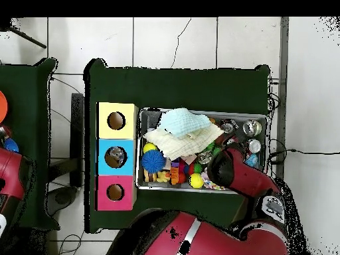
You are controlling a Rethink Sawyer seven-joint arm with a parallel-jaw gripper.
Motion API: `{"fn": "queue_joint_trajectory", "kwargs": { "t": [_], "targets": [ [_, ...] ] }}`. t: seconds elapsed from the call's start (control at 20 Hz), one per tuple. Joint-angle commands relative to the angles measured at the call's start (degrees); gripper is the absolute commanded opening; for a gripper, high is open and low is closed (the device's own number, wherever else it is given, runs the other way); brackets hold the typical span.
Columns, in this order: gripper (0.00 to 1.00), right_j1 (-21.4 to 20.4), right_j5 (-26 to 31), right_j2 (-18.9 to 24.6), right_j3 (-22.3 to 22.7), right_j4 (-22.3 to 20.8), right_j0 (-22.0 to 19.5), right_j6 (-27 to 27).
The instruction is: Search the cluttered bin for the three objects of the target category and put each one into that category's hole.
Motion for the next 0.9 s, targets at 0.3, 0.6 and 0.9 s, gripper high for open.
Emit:
{"fn": "queue_joint_trajectory", "kwargs": {
  "t": [0.3, 0.6, 0.9],
  "targets": [
    [1.00, -2.0, 2.0, 12.8, 7.4, -1.8, -3.5, 9.7],
    [1.00, -3.1, 3.7, 13.7, 9.0, -1.3, -3.5, 8.6],
    [1.00, -2.3, 4.4, 12.6, 8.6, -0.9, -3.1, 7.2]
  ]
}}
